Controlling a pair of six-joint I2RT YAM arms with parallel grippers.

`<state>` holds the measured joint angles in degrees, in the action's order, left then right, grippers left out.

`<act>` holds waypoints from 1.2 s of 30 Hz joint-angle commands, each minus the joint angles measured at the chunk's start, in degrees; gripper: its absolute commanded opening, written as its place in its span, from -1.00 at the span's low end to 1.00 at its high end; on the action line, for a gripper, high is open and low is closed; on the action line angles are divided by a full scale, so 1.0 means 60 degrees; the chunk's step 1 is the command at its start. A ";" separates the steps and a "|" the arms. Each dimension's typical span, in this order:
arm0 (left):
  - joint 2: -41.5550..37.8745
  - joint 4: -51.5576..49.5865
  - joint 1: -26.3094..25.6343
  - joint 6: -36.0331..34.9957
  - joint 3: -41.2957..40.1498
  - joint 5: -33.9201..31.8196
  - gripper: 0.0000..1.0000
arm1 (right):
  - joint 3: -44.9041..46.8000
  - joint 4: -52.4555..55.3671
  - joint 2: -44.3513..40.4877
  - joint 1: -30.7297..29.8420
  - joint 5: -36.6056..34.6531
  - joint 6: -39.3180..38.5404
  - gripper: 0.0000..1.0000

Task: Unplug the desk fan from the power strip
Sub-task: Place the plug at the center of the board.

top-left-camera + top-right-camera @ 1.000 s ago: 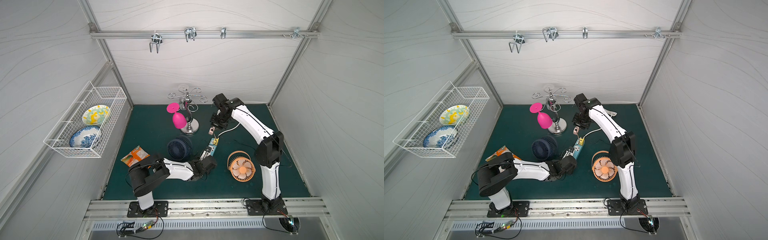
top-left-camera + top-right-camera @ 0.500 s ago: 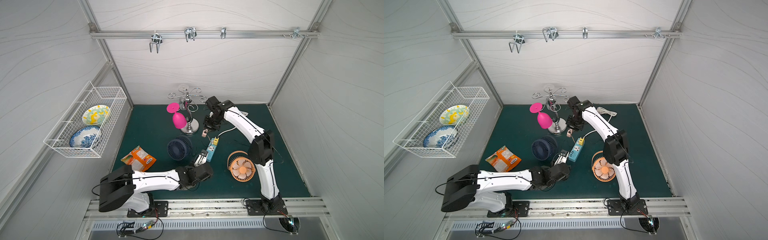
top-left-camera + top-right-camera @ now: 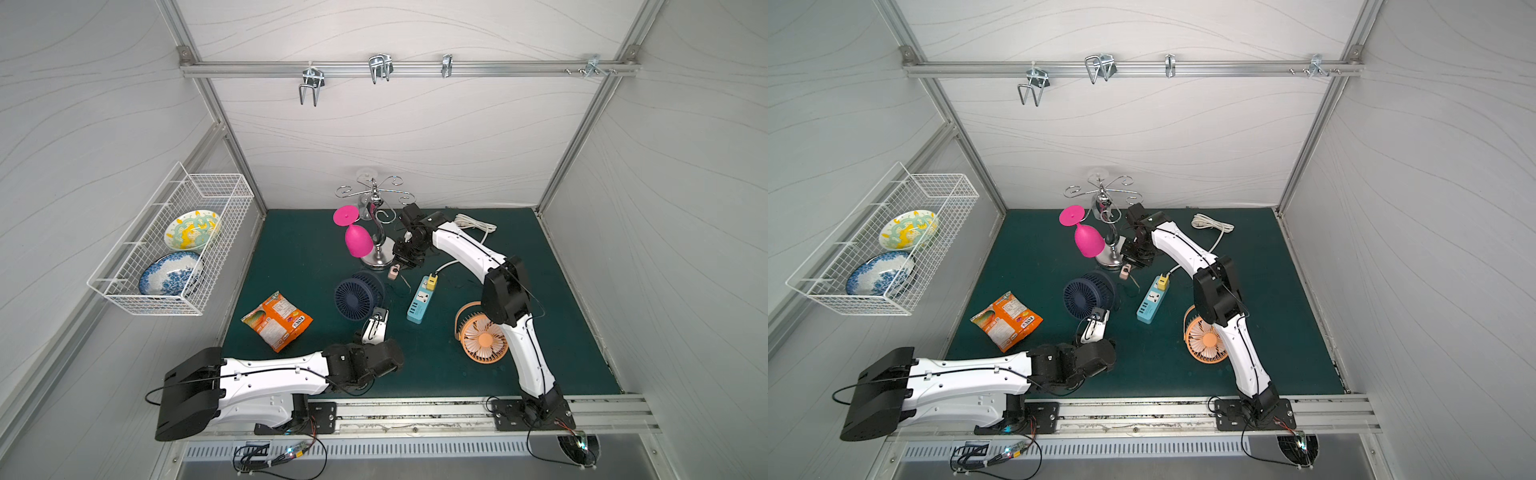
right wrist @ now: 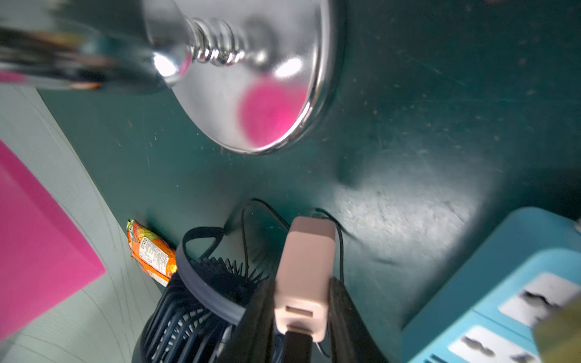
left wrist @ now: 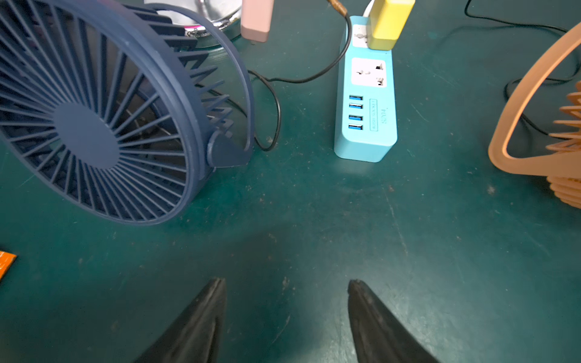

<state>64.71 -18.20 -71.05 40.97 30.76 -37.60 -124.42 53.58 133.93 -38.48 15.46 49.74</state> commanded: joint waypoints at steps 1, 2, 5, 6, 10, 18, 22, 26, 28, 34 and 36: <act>-0.0165 -0.0117 -0.0090 0.0232 0.0073 -0.0294 0.31 | -0.0610 -0.0508 0.0564 -0.0035 0.0471 0.0261 -1.00; -0.0170 -0.0109 -0.0087 0.0219 0.0062 -0.0299 0.31 | -0.0689 -0.0568 0.0685 -0.0036 0.0567 0.0303 -1.00; -0.0131 -0.0081 -0.0094 0.0155 0.0073 -0.0302 0.32 | -0.0803 -0.0631 0.0951 -0.0016 0.0632 0.0357 -1.00; -0.0122 -0.0056 -0.0093 0.0125 0.0086 -0.0301 0.32 | -0.0819 -0.0630 0.1002 0.0007 0.0631 0.0317 -0.94; -0.0015 0.0137 -0.0085 0.0019 0.0064 -0.0281 0.33 | -0.0764 -0.0584 0.1028 0.0125 0.0586 0.0181 -0.20; 0.0428 0.1610 -0.0070 -0.0616 -0.0053 -0.0418 0.59 | -0.0830 0.0665 0.0073 0.0582 -0.0124 -0.0607 0.59; 0.0944 0.2436 0.0284 -0.1133 0.0124 0.0130 0.65 | -0.0659 0.1597 -0.0626 0.0941 -0.0499 -0.1066 0.66; 0.1464 0.3594 0.0815 -0.1790 0.0222 0.0903 0.63 | -0.0383 0.2473 -0.1525 0.1057 -0.1370 -0.1780 0.66; 0.1883 0.4358 0.0879 -0.2387 0.0312 0.1115 0.64 | -0.0278 0.2888 -0.1990 0.1072 -0.1527 -0.2041 0.65; 0.3360 0.5053 0.1452 -0.2970 0.1203 0.2018 0.65 | 0.0941 0.2810 -0.3565 0.1239 -0.1087 -0.2172 0.65; 0.3808 0.5353 0.1569 -0.3180 0.1454 0.2226 0.66 | 0.1597 0.2671 -0.4086 0.1278 -0.0977 -0.2242 0.65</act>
<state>85.19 7.49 -62.57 25.80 36.21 -27.46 -118.91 67.40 112.71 -31.40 8.91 38.04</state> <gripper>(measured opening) 0.829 0.825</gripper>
